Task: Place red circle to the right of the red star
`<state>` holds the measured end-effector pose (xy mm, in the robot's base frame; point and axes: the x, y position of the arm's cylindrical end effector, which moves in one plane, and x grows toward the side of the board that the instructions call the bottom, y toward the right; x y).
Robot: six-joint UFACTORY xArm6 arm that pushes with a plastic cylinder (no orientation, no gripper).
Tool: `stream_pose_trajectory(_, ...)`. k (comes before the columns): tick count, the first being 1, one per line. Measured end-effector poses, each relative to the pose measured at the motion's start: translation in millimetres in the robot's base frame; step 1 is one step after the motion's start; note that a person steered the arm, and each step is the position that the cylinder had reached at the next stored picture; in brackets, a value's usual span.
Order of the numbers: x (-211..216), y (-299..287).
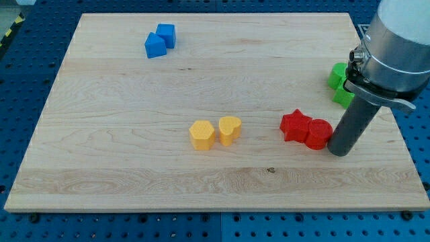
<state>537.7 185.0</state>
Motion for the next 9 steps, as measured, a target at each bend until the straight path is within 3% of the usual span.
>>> stream_pose_trajectory(7, 0, -8)
stream_pose_trajectory(9, -1, -39)
